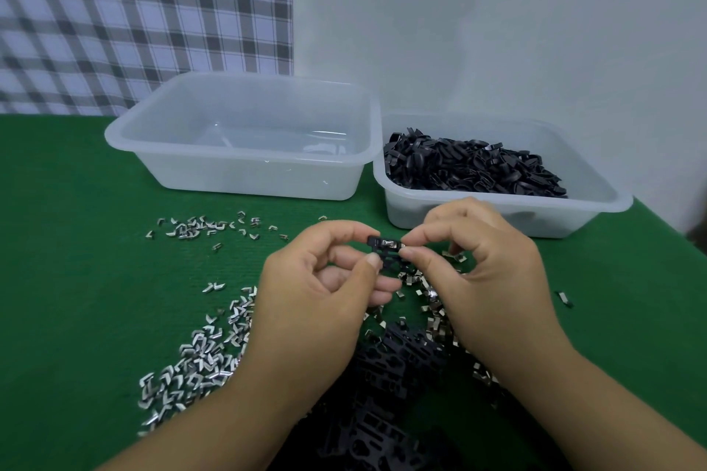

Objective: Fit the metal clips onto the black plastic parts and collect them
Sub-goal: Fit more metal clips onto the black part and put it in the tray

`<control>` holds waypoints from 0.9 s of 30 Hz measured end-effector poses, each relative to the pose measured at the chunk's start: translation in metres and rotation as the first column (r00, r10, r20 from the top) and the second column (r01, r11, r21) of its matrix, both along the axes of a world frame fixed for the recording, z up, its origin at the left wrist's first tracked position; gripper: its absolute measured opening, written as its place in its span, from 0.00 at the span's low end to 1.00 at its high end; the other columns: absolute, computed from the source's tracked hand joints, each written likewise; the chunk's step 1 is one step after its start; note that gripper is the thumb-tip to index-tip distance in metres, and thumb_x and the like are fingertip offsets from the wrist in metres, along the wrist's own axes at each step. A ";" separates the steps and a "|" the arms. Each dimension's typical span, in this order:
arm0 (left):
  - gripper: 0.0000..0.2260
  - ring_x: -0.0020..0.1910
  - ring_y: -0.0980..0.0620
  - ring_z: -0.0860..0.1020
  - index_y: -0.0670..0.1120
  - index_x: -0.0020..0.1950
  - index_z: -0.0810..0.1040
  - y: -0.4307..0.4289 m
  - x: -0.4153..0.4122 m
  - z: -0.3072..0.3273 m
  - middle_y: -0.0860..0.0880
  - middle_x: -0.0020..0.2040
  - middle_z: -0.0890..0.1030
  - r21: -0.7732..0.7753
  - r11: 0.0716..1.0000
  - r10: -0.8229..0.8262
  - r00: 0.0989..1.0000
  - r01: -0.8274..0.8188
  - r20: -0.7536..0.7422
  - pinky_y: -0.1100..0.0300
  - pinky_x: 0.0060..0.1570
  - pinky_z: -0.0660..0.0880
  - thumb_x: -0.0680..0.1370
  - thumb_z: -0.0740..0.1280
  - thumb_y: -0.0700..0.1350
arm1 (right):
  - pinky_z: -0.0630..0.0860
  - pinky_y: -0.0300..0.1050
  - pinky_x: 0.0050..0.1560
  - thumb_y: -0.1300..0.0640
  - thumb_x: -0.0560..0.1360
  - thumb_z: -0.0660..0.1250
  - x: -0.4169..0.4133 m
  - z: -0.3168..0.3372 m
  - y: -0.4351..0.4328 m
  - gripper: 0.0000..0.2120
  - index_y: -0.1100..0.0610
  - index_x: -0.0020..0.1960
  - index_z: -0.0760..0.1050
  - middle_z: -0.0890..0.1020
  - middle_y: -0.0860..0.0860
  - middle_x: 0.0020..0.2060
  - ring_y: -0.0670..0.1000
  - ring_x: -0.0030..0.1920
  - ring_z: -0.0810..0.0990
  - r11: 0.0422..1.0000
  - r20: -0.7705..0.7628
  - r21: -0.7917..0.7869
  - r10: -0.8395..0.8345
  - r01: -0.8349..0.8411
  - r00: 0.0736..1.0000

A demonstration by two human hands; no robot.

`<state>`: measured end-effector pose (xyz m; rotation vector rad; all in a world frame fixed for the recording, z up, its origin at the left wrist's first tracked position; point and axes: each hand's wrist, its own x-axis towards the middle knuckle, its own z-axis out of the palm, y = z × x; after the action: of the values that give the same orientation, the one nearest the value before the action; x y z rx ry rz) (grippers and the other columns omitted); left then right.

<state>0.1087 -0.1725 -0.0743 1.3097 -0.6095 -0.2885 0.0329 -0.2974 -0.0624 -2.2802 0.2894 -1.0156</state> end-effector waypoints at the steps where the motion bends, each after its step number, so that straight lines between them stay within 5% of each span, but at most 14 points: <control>1: 0.09 0.32 0.50 0.84 0.44 0.47 0.79 0.000 0.000 0.000 0.43 0.32 0.83 0.002 1.000 -0.004 1.000 0.004 0.003 0.64 0.33 0.79 0.74 0.67 0.31 | 0.67 0.31 0.45 0.62 0.67 0.75 0.000 0.000 0.000 0.06 0.53 0.39 0.81 0.78 0.44 0.38 0.45 0.42 0.75 1.000 0.001 -0.008 -0.001 0.001 1.000; 6: 0.12 0.34 0.50 0.84 0.47 0.45 0.79 -0.001 0.002 -0.002 0.44 0.35 0.83 0.010 1.000 0.020 0.999 -0.020 0.038 0.65 0.34 0.79 0.75 0.65 0.30 | 0.70 0.31 0.43 0.58 0.67 0.74 -0.001 0.003 -0.001 0.08 0.47 0.42 0.80 0.80 0.43 0.40 0.44 0.42 0.76 0.988 -0.007 0.132 0.080 -0.078 0.997; 10: 0.15 0.36 0.50 0.85 0.50 0.44 0.81 -0.001 0.004 -0.002 0.45 0.38 0.83 0.026 1.000 0.009 0.998 -0.011 0.062 0.64 0.37 0.79 0.75 0.64 0.29 | 0.77 0.50 0.45 0.58 0.68 0.73 -0.001 0.003 -0.003 0.09 0.46 0.44 0.82 0.84 0.46 0.38 0.54 0.40 0.80 0.921 -0.077 0.364 0.179 -0.139 0.981; 14: 0.11 0.39 0.51 0.84 0.53 0.47 0.81 0.000 0.002 -0.002 0.48 0.39 0.83 0.030 0.999 -0.032 0.999 0.031 0.036 0.63 0.40 0.80 0.74 0.69 0.37 | 0.77 0.58 0.46 0.60 0.68 0.73 -0.001 0.005 -0.005 0.09 0.46 0.42 0.83 0.84 0.55 0.37 0.62 0.42 0.79 0.863 -0.072 0.481 0.212 -0.152 0.975; 23: 0.10 0.33 0.54 0.84 0.49 0.41 0.84 0.000 0.002 -0.001 0.47 0.34 0.85 0.039 0.999 0.006 0.999 -0.008 0.052 0.69 0.34 0.77 0.70 0.72 0.34 | 0.78 0.49 0.42 0.59 0.66 0.74 -0.004 0.010 -0.006 0.08 0.46 0.40 0.83 0.84 0.47 0.33 0.56 0.38 0.80 0.879 -0.140 0.448 0.246 -0.159 0.959; 27: 0.06 0.31 0.50 0.84 0.50 0.41 0.84 0.000 0.002 0.001 0.46 0.32 0.84 0.022 0.999 0.024 1.000 -0.023 -0.003 0.66 0.31 0.78 0.66 0.71 0.44 | 0.78 0.38 0.38 0.50 0.69 0.71 -0.005 0.032 -0.006 0.04 0.42 0.42 0.82 0.84 0.41 0.35 0.47 0.36 0.80 0.927 -0.231 0.331 0.263 -0.179 0.937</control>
<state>0.1108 -0.1730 -0.0732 1.3366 -0.5892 -0.2787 0.0280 -0.3034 -0.0306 -2.1050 0.2699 -0.5002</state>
